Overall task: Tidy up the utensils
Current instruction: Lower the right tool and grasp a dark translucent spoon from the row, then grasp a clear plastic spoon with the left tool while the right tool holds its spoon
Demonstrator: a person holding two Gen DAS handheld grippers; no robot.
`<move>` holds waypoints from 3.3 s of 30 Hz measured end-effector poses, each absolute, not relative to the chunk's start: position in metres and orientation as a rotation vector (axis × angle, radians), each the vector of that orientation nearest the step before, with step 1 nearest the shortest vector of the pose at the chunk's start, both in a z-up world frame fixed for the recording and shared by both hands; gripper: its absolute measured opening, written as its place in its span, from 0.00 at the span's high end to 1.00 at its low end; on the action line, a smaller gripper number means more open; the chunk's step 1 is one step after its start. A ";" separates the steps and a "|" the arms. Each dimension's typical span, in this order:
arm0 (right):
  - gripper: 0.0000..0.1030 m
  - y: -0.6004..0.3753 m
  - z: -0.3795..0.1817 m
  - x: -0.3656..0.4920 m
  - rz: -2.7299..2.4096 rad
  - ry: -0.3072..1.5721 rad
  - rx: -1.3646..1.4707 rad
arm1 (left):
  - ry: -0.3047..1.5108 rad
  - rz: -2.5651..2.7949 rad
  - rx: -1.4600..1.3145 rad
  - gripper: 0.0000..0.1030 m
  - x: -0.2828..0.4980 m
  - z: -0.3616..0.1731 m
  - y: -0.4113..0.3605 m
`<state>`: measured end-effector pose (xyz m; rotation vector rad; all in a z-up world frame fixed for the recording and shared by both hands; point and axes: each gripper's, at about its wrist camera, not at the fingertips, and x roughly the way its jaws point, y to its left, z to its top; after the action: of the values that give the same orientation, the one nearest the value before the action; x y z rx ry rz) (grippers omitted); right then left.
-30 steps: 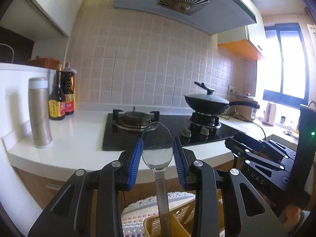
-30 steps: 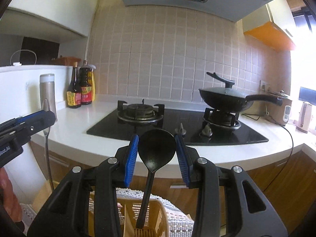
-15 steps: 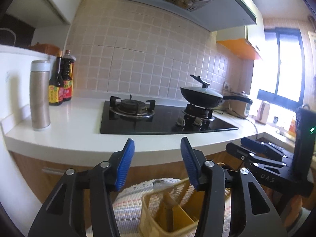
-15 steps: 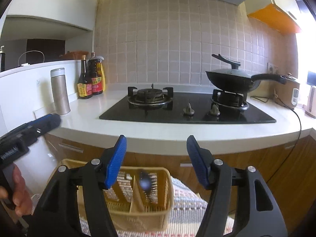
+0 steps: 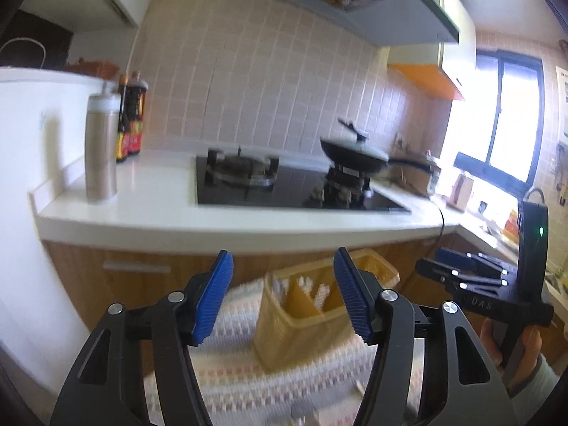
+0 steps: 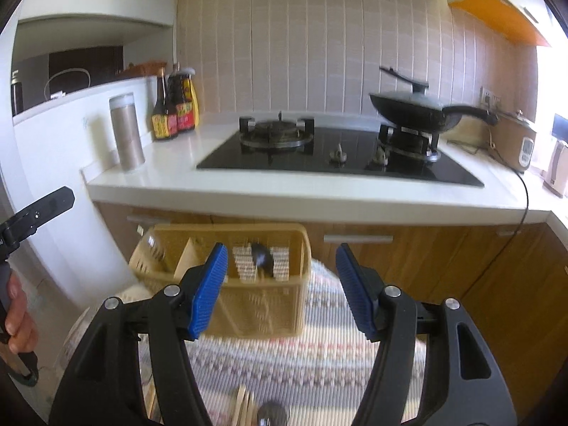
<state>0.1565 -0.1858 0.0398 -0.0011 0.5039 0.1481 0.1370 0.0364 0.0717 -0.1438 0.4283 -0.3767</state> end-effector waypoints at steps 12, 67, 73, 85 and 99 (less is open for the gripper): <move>0.42 -0.198 -0.022 0.145 0.162 0.873 0.038 | 0.786 -0.359 0.006 0.36 0.124 -0.010 0.030; 0.71 -0.198 -0.065 0.128 0.341 1.123 0.128 | 1.111 -0.376 0.086 0.36 0.146 -0.094 0.005; 0.71 -0.191 -0.077 0.133 0.423 1.185 0.181 | 1.129 -0.392 0.139 0.36 0.144 -0.099 -0.003; 0.70 -0.217 -0.076 0.134 0.320 1.188 0.127 | 1.108 -0.361 0.186 0.66 0.153 -0.107 -0.021; 0.71 -0.210 -0.109 0.114 0.300 1.276 -0.098 | 1.094 -0.373 0.130 0.67 0.150 -0.103 -0.001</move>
<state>0.1139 -0.2102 -0.1095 -0.0983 1.2757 0.2997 0.1495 -0.0012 -0.1030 0.1302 1.0940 -0.3727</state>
